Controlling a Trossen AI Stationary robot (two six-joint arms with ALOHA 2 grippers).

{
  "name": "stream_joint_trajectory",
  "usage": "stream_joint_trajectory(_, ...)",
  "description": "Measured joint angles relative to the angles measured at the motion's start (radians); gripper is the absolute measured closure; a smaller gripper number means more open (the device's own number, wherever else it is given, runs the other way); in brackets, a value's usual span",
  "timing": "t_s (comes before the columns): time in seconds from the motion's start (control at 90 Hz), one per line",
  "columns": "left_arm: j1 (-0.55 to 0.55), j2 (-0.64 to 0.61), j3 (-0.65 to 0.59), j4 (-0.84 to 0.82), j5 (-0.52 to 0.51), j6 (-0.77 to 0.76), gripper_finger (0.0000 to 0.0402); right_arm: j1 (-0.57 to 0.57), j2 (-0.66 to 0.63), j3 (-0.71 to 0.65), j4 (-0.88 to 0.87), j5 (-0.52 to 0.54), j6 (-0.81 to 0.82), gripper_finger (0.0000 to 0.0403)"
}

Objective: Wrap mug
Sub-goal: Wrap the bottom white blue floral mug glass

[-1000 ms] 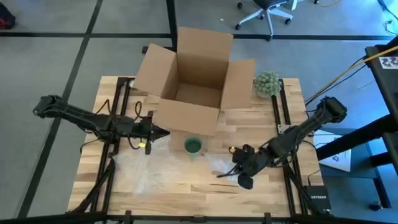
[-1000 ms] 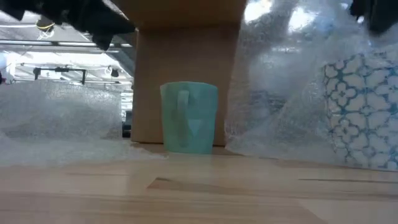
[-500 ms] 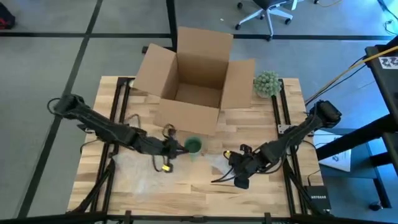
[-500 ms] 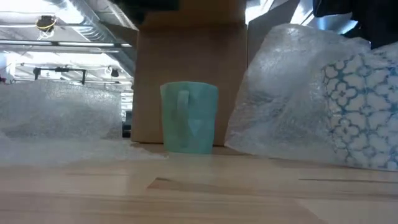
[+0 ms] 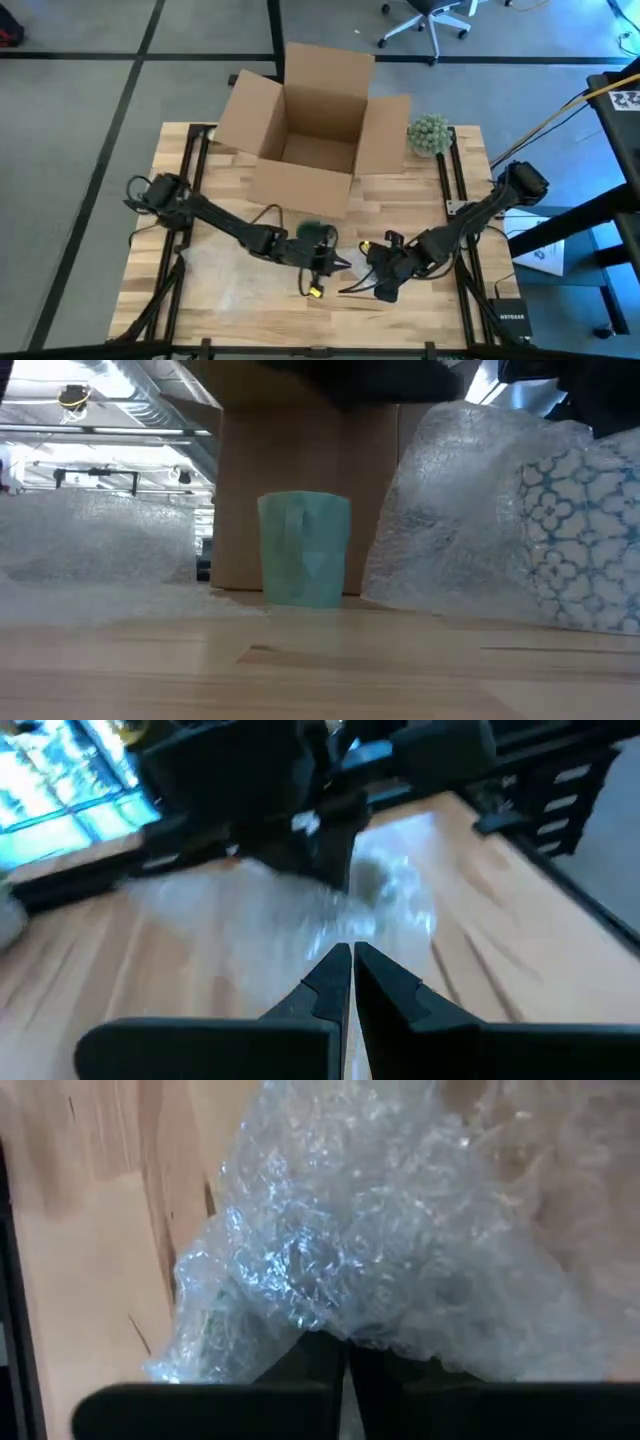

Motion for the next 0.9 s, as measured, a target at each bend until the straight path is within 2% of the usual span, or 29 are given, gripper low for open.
stream_joint_trajectory(0.222,0.060,0.018,0.025,0.017,0.084,-0.037,0.0402,0.000,0.000,0.000,0.001,0.000,0.000,0.0403)
stream_joint_trajectory(0.411,0.108,0.030,0.026,0.092,0.235,-0.080,0.0402,0.000,0.000,0.000,-0.004,0.019,-0.001,0.0403)
stream_joint_trajectory(0.6,0.101,0.103,0.029,0.184,0.261,-0.116,0.0402,0.000,0.000,0.000,-0.004,0.023,-0.001,0.0403)
stream_joint_trajectory(0.9,0.066,0.243,0.103,0.229,0.246,-0.118,0.0402,0.000,0.000,0.000,-0.004,0.012,0.002,0.0403)
